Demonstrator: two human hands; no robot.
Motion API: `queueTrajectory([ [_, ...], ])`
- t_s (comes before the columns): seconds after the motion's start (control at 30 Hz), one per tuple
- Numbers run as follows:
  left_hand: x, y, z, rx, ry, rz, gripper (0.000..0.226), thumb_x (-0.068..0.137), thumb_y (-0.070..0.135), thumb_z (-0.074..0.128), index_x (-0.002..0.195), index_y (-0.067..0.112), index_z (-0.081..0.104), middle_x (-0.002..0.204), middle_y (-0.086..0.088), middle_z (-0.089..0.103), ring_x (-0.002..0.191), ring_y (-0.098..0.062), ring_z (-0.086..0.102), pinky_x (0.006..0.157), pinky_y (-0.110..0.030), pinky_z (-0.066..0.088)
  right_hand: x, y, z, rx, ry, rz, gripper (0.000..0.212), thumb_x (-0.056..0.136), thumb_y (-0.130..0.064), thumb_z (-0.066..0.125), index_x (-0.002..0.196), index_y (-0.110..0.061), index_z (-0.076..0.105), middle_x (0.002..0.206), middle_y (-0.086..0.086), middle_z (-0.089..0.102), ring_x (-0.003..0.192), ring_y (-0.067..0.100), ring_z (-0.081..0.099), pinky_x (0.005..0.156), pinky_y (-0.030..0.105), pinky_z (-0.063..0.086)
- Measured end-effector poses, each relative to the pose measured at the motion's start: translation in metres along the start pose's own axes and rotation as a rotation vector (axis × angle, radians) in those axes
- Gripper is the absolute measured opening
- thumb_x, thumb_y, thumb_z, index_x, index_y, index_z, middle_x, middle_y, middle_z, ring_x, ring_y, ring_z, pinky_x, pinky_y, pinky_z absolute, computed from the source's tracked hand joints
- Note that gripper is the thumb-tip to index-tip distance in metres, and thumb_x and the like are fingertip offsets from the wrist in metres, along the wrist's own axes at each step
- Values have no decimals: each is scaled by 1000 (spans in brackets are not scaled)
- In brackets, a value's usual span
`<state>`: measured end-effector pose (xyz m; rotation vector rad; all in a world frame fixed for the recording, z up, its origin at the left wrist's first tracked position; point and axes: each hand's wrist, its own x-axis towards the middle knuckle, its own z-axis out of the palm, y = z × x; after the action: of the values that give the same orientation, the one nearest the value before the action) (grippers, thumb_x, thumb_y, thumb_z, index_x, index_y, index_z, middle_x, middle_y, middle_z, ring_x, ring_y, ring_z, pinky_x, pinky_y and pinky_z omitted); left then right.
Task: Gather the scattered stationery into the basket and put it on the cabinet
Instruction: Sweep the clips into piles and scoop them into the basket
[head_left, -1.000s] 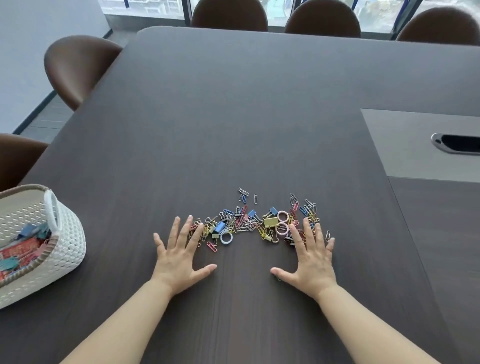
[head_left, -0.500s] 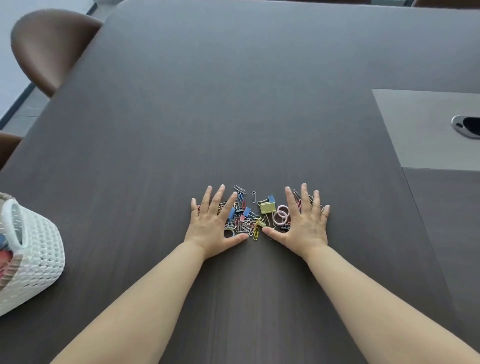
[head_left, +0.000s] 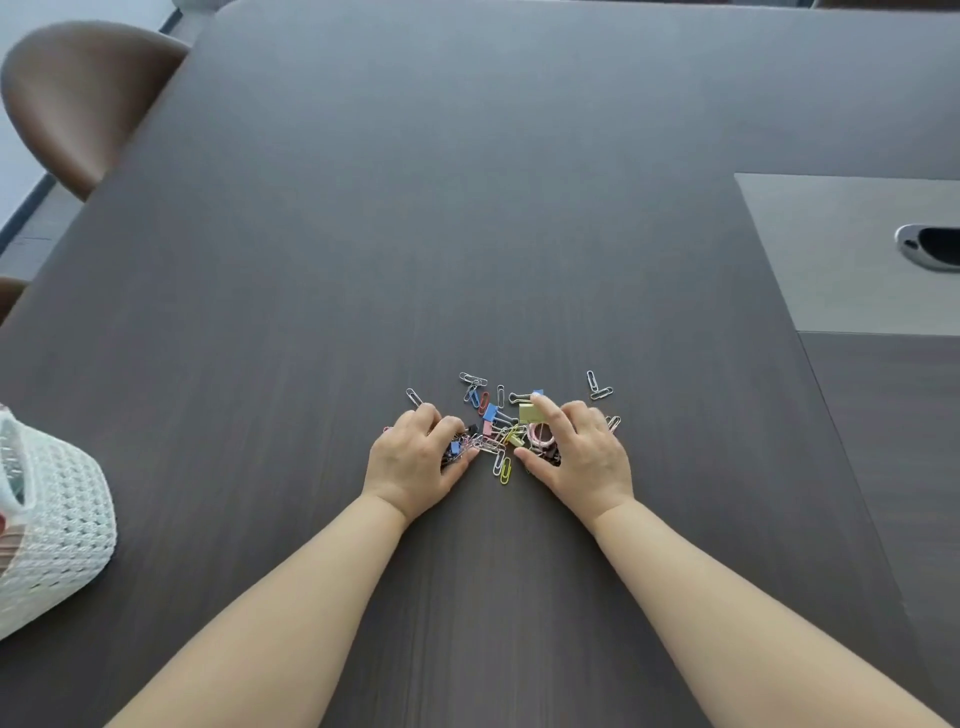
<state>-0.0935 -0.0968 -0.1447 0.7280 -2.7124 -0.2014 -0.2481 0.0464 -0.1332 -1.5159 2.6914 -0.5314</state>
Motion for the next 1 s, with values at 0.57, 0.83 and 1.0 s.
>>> queueTrajectory([
  [0.57,-73,-6,-68,-100,26,-144,28,71,33,76,68,17,53,60,7,57,39,-15,52,35,-16,33,-36,-85,-47,292,-378,157,43,93,-17,42,135,-25,32,78,5,55,73,27,51,66,33,40],
  [0.83,-114,-90,-197,-130,258,-243,28,83,46,49,80,18,51,70,-1,62,51,-19,59,44,-23,46,-7,-225,-66,475,-270,-79,38,92,-15,45,129,-23,36,61,-10,41,64,23,46,63,30,37],
  [1.0,-156,-173,-268,-36,271,-487,22,83,28,67,86,7,60,78,-8,65,66,-28,62,56,-30,45,6,-329,-69,555,-254,-251,37,94,-19,44,128,-28,35,60,-9,40,60,20,42,62,33,42],
])
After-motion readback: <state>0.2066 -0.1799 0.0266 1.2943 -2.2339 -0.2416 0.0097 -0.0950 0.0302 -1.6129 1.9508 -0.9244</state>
